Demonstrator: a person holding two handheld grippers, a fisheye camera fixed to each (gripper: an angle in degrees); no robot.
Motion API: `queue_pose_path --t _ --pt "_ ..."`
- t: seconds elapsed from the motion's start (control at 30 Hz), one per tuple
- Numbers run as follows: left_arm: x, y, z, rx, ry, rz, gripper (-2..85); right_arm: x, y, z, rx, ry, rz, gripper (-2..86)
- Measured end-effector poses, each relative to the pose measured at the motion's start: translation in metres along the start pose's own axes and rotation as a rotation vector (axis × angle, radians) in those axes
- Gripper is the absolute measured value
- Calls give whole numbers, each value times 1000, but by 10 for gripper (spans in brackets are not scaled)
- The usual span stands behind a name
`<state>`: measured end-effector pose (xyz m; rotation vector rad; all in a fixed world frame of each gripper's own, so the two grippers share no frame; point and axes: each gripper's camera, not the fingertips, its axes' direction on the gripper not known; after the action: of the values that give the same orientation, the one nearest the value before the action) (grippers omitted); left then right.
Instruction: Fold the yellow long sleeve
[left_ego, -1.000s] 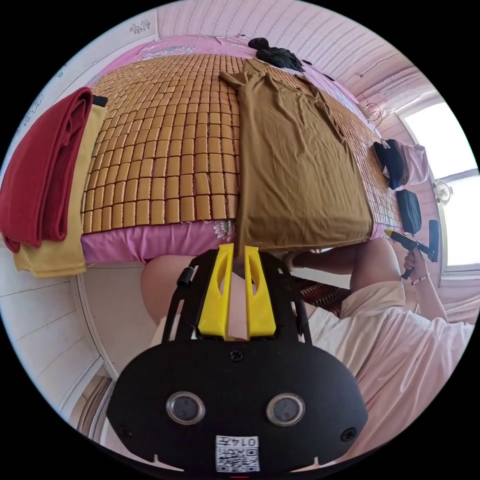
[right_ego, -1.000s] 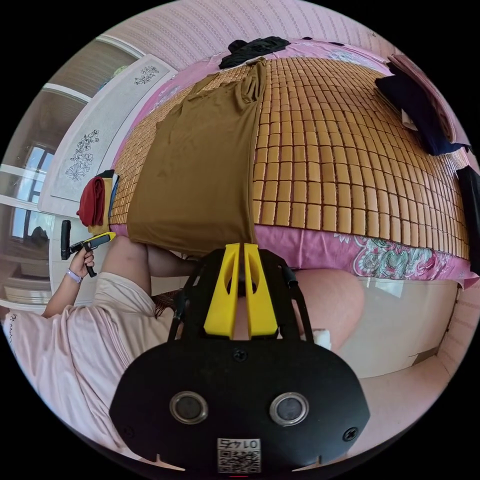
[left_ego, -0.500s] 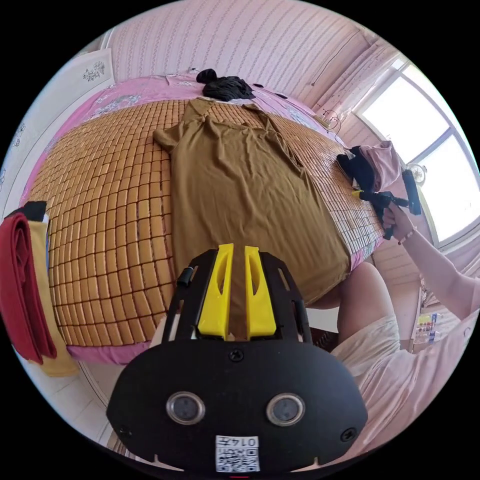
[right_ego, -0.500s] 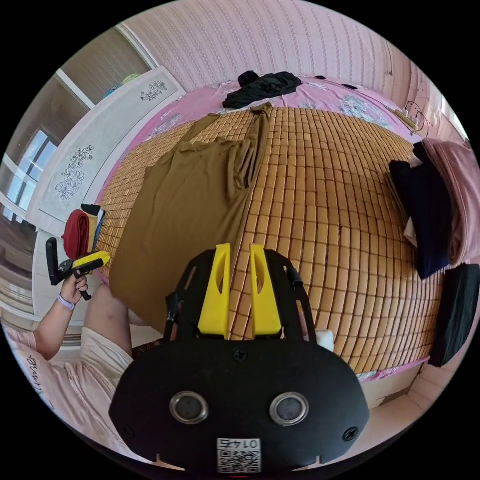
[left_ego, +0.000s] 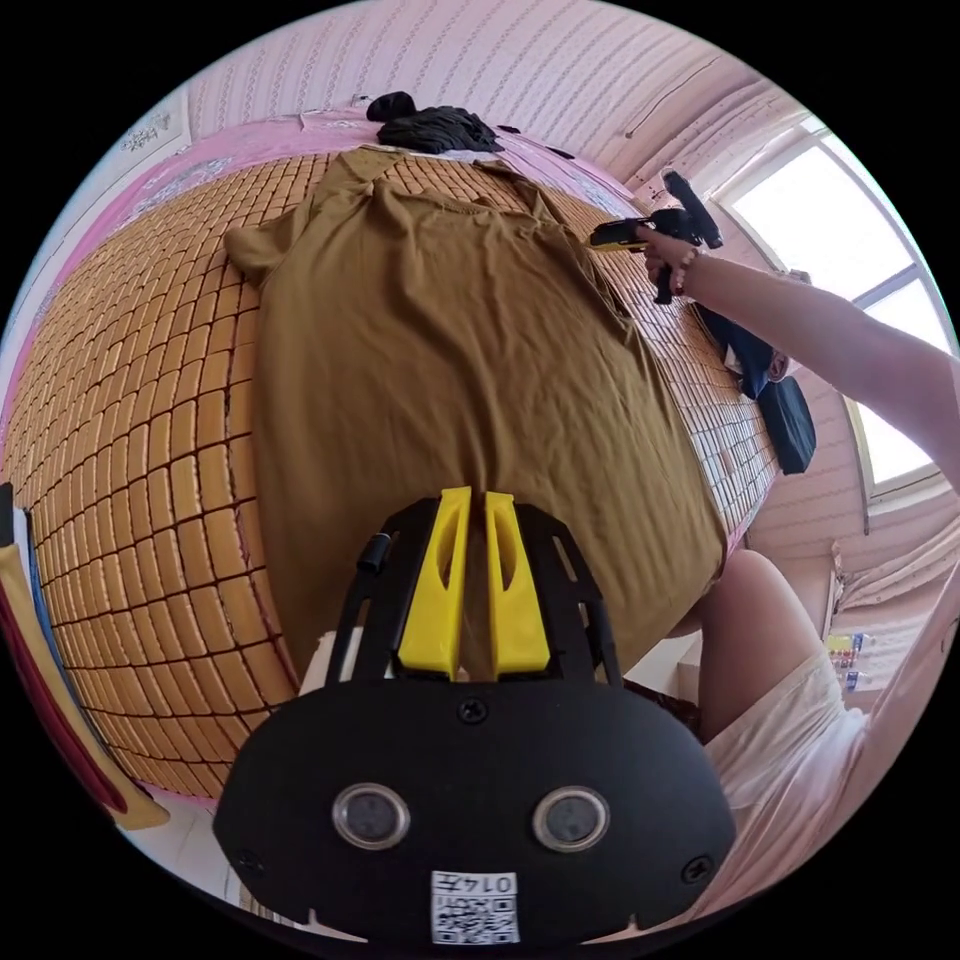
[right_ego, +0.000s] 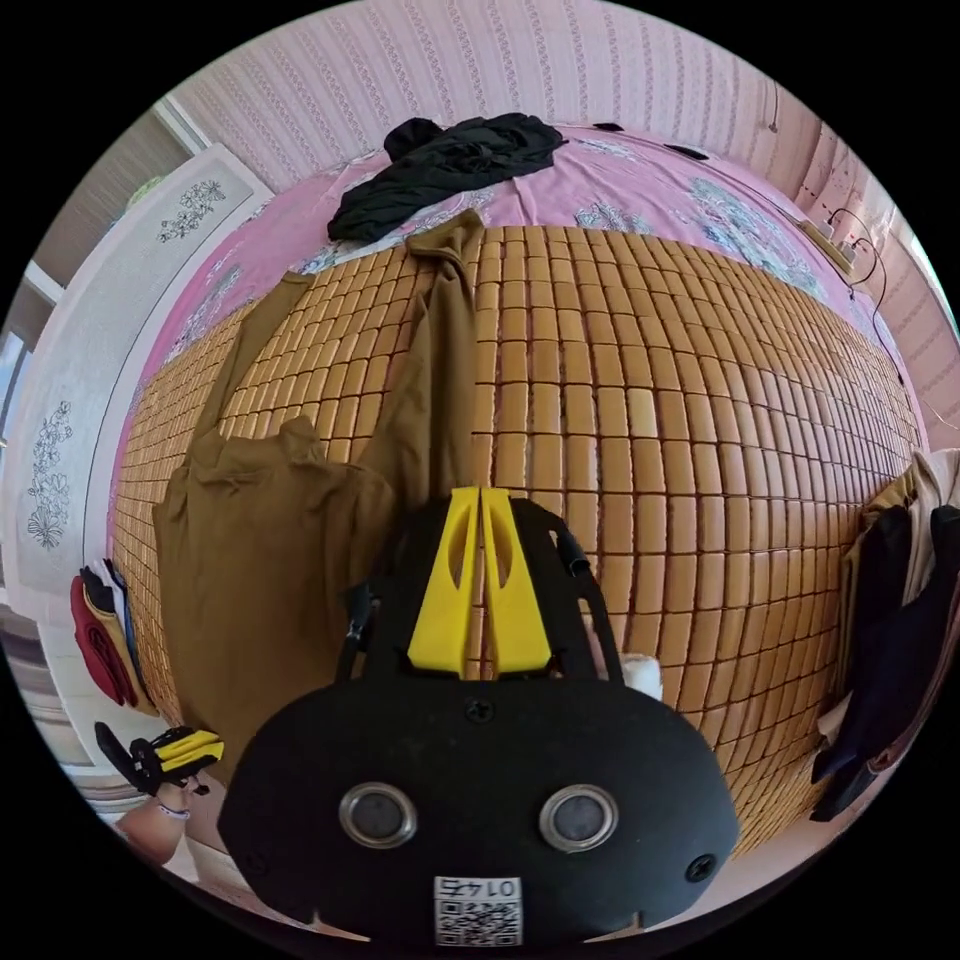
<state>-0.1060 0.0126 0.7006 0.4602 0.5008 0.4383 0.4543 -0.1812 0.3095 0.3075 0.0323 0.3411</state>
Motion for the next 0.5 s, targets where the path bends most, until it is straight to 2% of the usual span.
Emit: queue_pose_path --t 0.13,0.27,0.37,0.5 --pt "-2 -19 12 -70 14 -8 44 45 58 -58 133 -30 122 -5" --pt "5 -38 14 -99 13 -15 49 54 102 -75 58 4 48 15" --pt "21 -63 16 -79 3 10 49 33 77 -65 13 -58 -42 57" --pt "47 -122 36 -26 25 55 51 -9 12 -43 49 -33 -157 90"
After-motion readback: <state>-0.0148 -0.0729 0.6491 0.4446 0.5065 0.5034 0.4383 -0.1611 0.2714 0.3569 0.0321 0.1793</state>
